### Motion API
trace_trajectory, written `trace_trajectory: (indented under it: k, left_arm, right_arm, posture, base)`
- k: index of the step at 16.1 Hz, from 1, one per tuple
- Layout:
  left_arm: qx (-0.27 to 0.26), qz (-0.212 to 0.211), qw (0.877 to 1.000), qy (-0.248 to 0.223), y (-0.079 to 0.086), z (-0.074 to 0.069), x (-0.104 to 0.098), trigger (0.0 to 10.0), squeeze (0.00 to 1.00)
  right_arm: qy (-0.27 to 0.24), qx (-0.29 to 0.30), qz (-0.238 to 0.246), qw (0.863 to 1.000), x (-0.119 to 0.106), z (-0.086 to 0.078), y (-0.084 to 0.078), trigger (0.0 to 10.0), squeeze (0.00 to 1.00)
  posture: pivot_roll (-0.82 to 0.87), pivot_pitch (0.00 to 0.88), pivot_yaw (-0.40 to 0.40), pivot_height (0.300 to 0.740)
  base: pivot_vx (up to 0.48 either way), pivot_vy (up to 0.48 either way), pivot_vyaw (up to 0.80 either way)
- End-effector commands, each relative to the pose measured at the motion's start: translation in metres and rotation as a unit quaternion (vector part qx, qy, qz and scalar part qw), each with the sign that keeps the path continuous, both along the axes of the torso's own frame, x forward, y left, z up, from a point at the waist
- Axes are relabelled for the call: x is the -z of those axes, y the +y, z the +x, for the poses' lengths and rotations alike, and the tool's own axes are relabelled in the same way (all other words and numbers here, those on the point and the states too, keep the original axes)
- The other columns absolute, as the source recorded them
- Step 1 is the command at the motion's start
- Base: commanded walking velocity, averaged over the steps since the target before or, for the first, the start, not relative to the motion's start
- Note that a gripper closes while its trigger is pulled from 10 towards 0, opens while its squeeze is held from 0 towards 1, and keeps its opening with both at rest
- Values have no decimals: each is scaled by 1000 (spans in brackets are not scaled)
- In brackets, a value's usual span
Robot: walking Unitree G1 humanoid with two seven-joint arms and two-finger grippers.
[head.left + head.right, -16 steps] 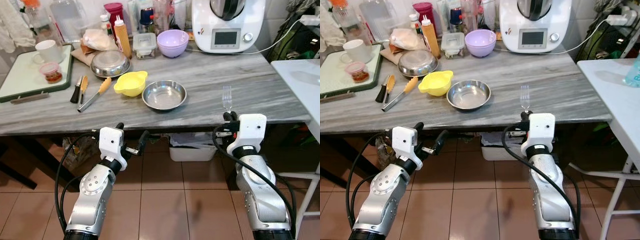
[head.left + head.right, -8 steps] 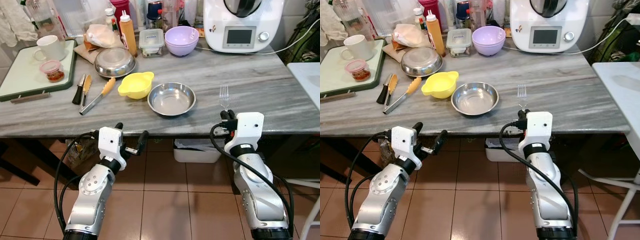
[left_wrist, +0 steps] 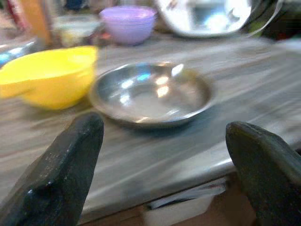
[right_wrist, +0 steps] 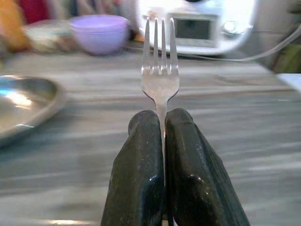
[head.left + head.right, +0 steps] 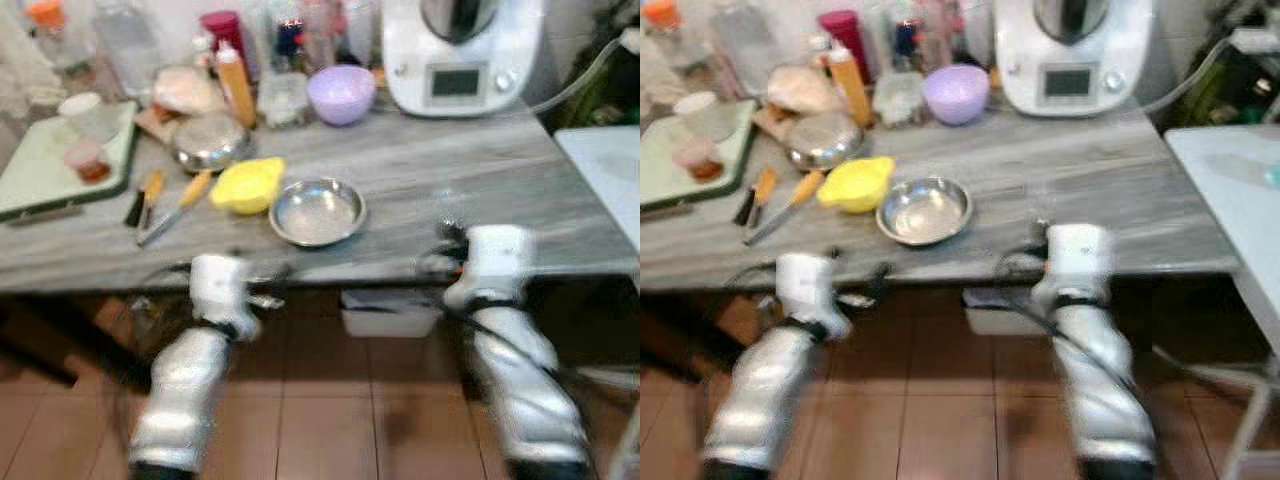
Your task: Setting the table
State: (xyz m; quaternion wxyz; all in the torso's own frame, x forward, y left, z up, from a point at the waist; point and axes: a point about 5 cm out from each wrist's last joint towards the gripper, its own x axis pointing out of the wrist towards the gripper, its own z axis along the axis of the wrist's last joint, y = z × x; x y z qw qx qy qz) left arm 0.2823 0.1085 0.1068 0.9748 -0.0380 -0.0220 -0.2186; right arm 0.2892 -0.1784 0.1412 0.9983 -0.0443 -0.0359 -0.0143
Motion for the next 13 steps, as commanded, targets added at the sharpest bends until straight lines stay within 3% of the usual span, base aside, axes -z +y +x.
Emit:
trace_trajectory:
  k: [1,6,13]
  left_arm:
    - [-23,19,1000,3,19,-1,2,10000,0]
    - [-21,21,1000,7,19,-1,3,10000,0]
    - [14,41,999,8,28,-10,4,10000,0]
  right_arm:
    - [-23,-29,11,999,-11,4,19,10000,0]
    - [-21,-28,10,999,-10,5,18,10000,0]
    - [-15,-30,18,999,-6,3,22,10000,0]
  posture:
    - [-64,90,81,740]
    - [-62,87,80,740]
    - [-46,99,86,740]
  base:
    - [330,0,0]
    - [324,0,0]
    - [0,0,0]
